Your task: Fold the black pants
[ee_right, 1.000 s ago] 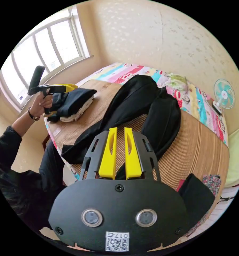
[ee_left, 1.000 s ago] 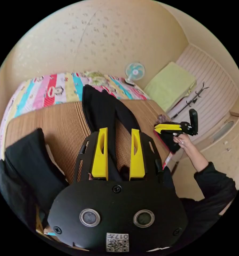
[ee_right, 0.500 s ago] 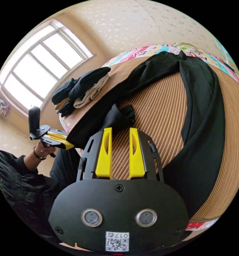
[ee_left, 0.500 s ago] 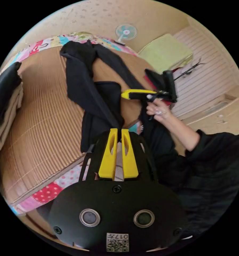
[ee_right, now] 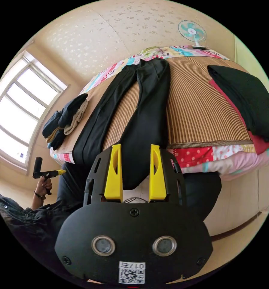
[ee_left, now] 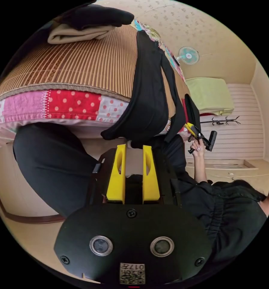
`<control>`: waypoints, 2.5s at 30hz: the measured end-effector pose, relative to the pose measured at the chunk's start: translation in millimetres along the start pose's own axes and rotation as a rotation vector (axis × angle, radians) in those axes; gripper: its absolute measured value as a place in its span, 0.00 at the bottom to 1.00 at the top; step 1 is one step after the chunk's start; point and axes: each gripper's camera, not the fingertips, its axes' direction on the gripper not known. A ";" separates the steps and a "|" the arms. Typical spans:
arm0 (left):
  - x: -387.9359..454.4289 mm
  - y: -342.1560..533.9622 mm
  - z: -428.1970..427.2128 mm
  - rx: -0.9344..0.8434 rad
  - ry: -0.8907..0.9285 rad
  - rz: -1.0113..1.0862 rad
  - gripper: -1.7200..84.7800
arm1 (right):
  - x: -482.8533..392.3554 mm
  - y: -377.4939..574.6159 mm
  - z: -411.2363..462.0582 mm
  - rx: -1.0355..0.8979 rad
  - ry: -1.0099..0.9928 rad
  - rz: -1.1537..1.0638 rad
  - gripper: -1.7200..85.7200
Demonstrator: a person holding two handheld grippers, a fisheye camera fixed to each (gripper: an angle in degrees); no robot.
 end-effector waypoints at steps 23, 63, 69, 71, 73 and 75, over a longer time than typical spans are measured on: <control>237.0 -31.0 61.5 -0.081 0.021 0.781 0.06 | 111.7 -12.2 -105.1 0.172 -0.261 0.182 0.17; -68.7 -29.7 -116.9 0.289 0.295 -0.203 0.07 | -167.3 -377.9 299.5 -0.128 -0.147 -0.236 0.12; -38.3 -89.2 -109.3 0.237 0.072 -0.009 0.11 | -130.6 -213.0 195.1 -0.076 -0.103 -0.380 0.15; -16.0 -124.8 -93.8 0.230 -0.017 0.096 0.14 | -96.0 -143.2 170.2 -0.086 -0.051 -0.274 0.15; -2.2 -151.0 -78.0 0.221 -0.074 0.152 0.15 | -74.8 -97.0 158.3 -0.099 -0.083 -0.180 0.16; 6.2 -175.7 -53.2 0.149 -0.124 0.163 0.15 | -64.7 -56.7 141.6 -0.026 -0.194 -0.148 0.16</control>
